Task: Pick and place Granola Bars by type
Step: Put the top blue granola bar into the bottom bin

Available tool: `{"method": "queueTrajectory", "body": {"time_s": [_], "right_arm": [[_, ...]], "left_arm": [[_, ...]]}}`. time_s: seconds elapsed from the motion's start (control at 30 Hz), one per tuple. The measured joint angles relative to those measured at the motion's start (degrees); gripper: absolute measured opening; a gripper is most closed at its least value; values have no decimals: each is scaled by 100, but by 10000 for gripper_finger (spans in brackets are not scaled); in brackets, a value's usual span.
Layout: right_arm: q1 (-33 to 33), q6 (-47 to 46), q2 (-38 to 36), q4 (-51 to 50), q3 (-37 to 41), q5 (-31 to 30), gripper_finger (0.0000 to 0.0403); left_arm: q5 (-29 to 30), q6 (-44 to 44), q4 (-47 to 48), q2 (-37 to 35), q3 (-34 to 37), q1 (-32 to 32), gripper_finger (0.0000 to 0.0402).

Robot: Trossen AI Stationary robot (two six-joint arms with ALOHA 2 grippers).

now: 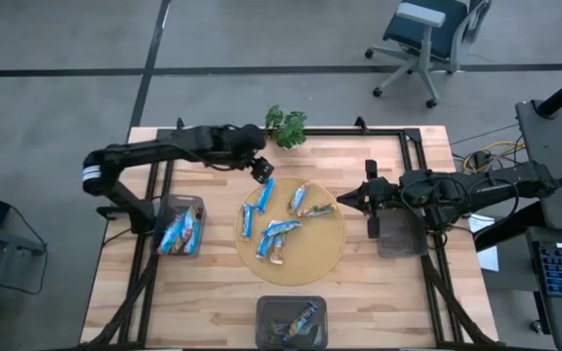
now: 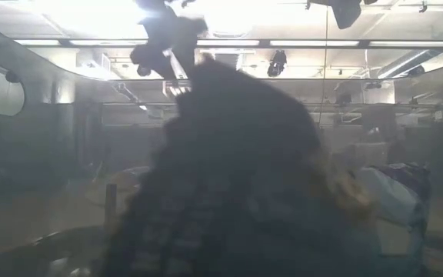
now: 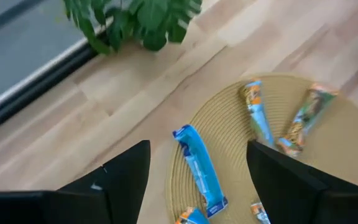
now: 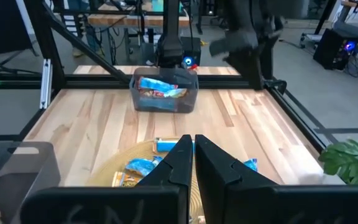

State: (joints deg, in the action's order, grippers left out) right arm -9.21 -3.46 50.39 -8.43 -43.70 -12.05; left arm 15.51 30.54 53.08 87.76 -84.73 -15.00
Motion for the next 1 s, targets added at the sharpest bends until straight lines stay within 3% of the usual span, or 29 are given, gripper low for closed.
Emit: {"method": "queueTrajectory", "body": {"time_s": [0.37, 0.6, 1.0], "right_arm": [[0, -3, 3, -205, 0, 0, 8], [-2, -1, 9, -229, 0, 0, 8], [-1, 0, 7, -288, -2, 0, 8]], "left_arm": [[-171, 900, 340, 921, 45, 6, 249], [-784, 923, 212, 1487, 50, 42, 249], [-815, 1163, 16, 2110, 53, 49, 249]]}}
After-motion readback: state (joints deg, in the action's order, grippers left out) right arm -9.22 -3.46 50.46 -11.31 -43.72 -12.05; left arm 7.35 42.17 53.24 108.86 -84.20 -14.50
